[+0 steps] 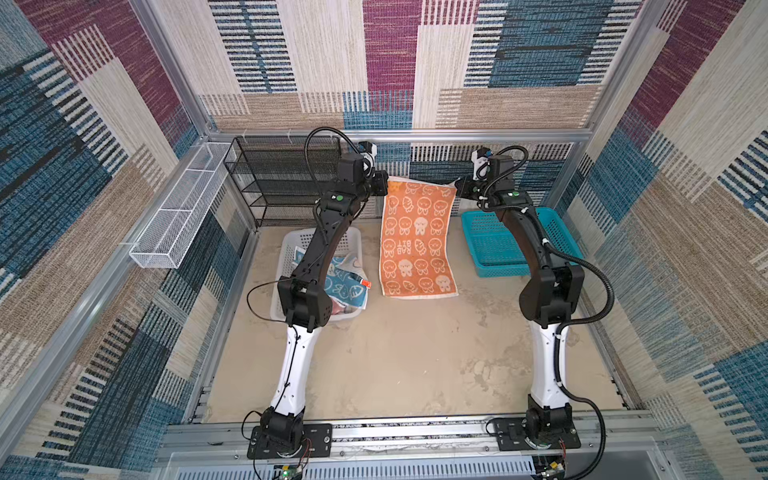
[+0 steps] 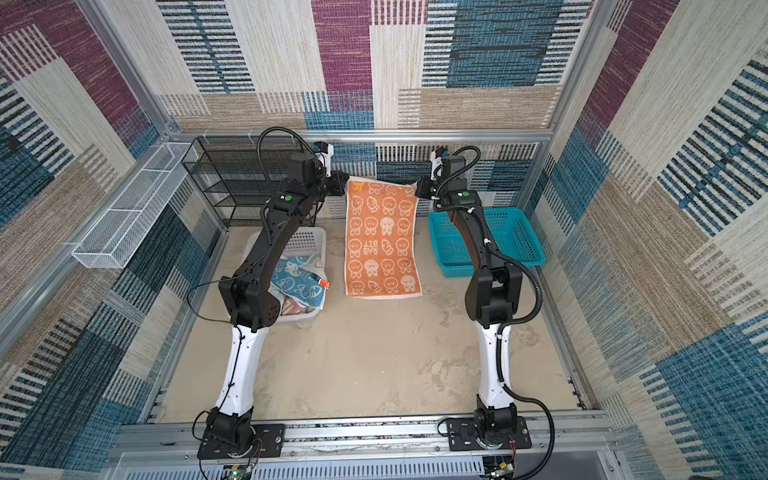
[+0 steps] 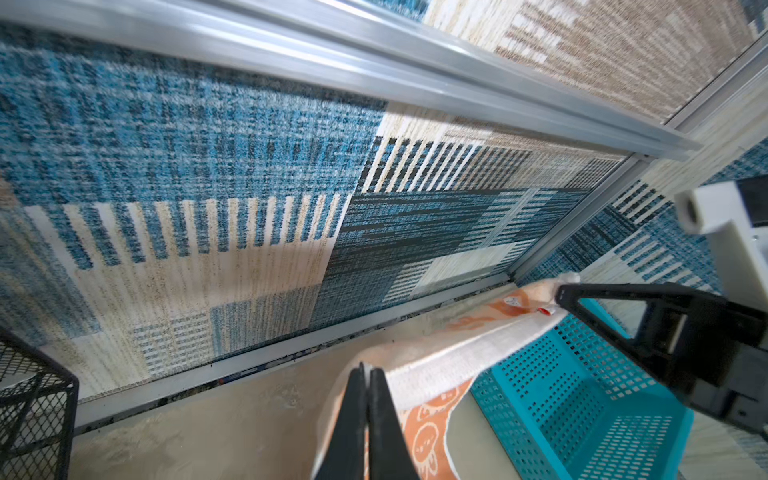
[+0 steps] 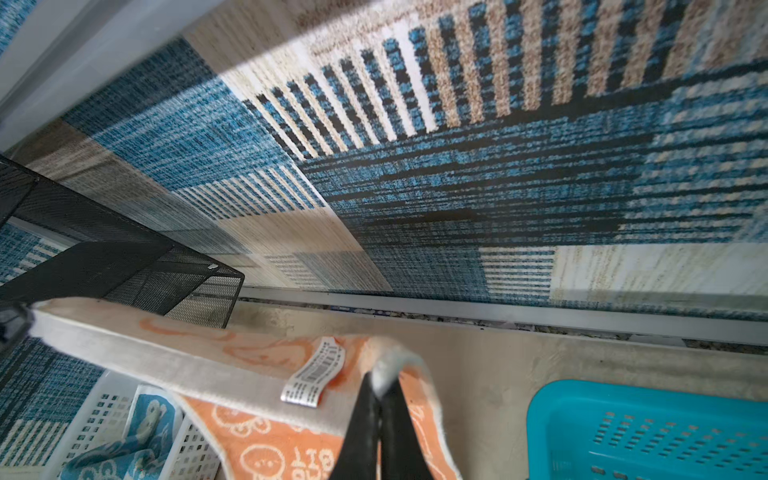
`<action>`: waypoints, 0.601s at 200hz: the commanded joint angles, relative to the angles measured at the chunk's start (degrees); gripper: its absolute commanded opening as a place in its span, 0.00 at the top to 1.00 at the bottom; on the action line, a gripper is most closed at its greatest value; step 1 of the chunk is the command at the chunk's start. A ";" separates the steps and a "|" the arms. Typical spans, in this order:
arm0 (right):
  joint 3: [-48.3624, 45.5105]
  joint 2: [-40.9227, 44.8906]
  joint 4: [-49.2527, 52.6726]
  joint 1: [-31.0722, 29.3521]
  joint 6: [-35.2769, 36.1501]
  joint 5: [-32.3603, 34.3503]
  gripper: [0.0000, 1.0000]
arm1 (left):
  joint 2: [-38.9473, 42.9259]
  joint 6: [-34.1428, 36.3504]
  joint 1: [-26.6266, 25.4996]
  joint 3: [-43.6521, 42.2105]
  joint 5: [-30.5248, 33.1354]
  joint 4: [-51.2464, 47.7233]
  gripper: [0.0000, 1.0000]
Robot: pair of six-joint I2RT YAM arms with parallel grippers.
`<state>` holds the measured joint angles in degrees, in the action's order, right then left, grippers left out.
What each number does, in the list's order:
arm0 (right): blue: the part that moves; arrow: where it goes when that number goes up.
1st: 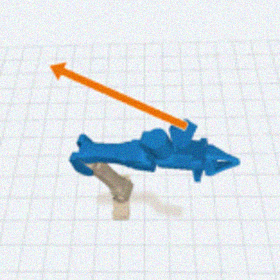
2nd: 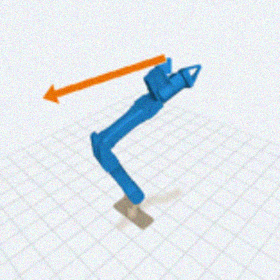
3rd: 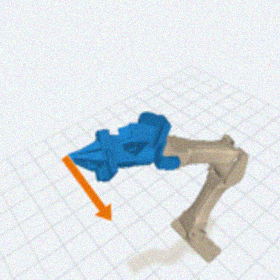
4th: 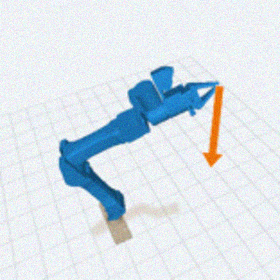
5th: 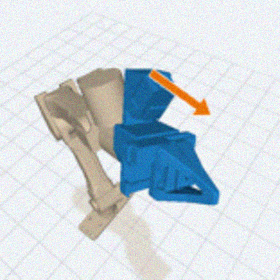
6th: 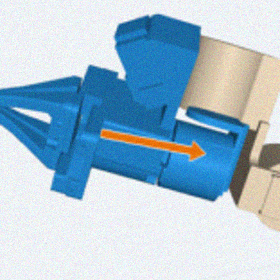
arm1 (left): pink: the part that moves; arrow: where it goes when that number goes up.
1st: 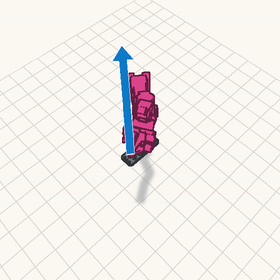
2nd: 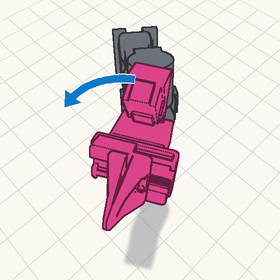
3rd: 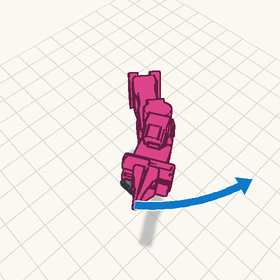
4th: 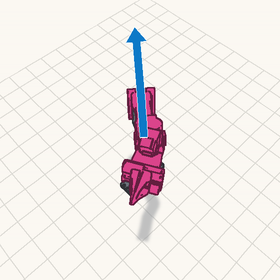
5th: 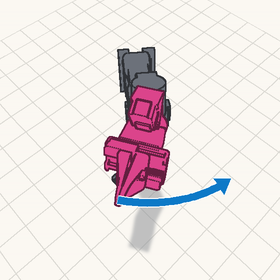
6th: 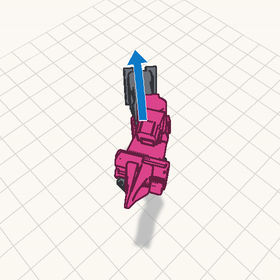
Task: Fold and stack the towels
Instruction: 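Lower the hanging towel onto the table with both grippers, laying it flat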
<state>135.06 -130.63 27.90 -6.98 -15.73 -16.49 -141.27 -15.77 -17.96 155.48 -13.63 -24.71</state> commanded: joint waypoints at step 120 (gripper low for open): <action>-20.79 5.30 -4.16 -0.83 -0.60 -5.75 1.00 | 5.92 -1.28 -0.24 -19.42 -1.04 -9.58 1.00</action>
<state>120.95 -129.14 27.59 -6.98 -15.84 -20.80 -137.97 -15.62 -18.17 141.23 -14.02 -27.59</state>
